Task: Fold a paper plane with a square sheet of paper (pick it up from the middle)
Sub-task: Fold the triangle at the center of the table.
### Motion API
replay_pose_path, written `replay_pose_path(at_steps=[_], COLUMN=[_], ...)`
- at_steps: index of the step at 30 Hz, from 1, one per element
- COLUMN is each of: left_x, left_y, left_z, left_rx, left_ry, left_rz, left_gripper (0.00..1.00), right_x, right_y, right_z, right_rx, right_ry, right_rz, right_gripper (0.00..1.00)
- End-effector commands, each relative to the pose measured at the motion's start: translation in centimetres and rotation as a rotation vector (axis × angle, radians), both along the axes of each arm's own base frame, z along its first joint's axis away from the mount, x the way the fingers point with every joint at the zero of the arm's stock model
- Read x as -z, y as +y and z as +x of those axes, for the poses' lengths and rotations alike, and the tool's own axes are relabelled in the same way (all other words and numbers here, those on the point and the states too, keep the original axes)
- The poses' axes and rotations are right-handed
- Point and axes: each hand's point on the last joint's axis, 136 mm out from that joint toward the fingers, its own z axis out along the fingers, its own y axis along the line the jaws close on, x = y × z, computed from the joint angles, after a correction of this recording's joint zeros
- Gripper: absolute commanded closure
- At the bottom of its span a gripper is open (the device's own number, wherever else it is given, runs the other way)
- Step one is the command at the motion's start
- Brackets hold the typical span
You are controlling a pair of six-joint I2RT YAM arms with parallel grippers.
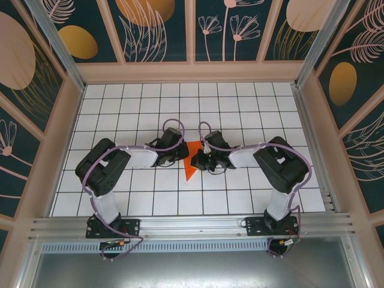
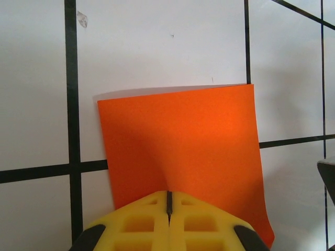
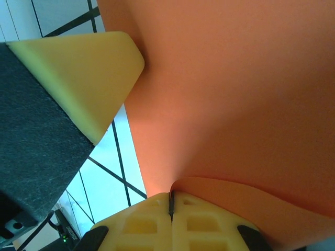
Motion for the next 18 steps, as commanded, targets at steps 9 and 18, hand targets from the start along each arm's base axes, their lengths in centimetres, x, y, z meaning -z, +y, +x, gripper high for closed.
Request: replay_pose_path(at_steps=[9, 18], left_x=[2.65, 2.83], left_y=[0.93, 1.0], left_z=[-1.28, -1.49], left_rx=[0.009, 0.008], left_ry=[0.069, 0.075], left_rz=[0.045, 0.044], left_gripper=[0.99, 0.99], right_x=[-0.5, -0.78], right_y=[1.15, 1.49], right_z=[0.75, 0.87], right_rx=[-0.029, -0.043], right_ry=[-0.053, -0.067], right_rz=[0.027, 0.044], right_gripper=[0.97, 0.97])
